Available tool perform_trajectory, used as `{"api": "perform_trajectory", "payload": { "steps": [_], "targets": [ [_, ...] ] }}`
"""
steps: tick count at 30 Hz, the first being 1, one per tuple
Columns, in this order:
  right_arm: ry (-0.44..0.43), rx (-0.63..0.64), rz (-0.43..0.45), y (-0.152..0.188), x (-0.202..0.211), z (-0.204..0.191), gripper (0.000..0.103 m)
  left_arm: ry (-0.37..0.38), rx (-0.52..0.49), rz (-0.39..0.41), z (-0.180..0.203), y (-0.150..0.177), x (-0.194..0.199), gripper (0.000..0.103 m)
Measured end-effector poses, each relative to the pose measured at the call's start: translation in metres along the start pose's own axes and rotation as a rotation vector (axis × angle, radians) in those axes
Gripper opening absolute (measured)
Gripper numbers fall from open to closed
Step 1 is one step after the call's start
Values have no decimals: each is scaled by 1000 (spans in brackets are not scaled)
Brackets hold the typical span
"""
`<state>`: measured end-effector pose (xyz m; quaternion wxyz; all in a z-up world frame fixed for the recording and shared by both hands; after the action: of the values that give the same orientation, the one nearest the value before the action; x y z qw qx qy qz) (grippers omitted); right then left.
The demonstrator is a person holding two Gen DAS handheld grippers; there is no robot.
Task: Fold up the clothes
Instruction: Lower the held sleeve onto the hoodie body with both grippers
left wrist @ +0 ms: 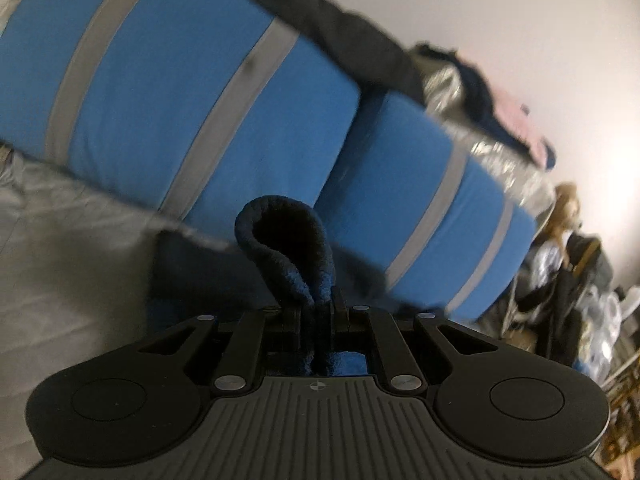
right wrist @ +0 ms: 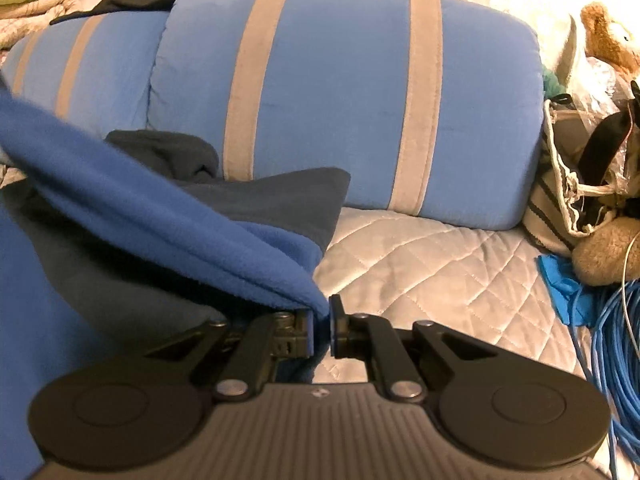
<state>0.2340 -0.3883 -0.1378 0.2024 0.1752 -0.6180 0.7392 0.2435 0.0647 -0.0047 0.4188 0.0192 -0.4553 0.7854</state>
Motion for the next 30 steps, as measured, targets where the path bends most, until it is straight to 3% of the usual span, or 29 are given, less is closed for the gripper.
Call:
{"api": "perform_trajectory", "payload": {
  "steps": [6,12,22,24,26,27,28,29,30],
  "targets": [
    [-9,26,-5,-1,3,-2,7,-28,18,-87,-31,39,2,13],
    [-42,59,-13,0,3,-4,7,8,85,-123,-61,76,7,13],
    [-30,81,-22,-1,0,-6,9,5,197,-197,-78,113,9,16],
    [-23,81,-22,-2,0,-7,9,-31,203,-210,-81,111,8,21],
    [-18,80,-26,-2,0,-8,9,-76,205,-224,-84,110,8,46],
    [-13,81,-28,-2,-1,-8,10,-115,191,-235,-85,109,10,50],
    [-6,84,-31,-2,-1,-9,16,-134,167,-247,-84,107,11,50],
    [3,84,-36,-2,-2,-9,31,-148,145,-257,-82,106,14,50],
    [14,83,-40,-2,-2,-8,35,-157,124,-261,-80,104,18,50]
  ]
}}
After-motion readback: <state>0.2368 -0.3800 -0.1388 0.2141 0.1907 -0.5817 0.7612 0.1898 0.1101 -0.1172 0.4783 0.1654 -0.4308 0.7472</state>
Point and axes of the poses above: each gripper's, at about its wrist camera, not at the fingertips, and x roughly against the way its jaws point, z to its right, y to its underside, the point moved 2 cm from there along -x, roughly the way its jaws point, and after that the axes turned 12 degrees about y, right-handed, at the moved point
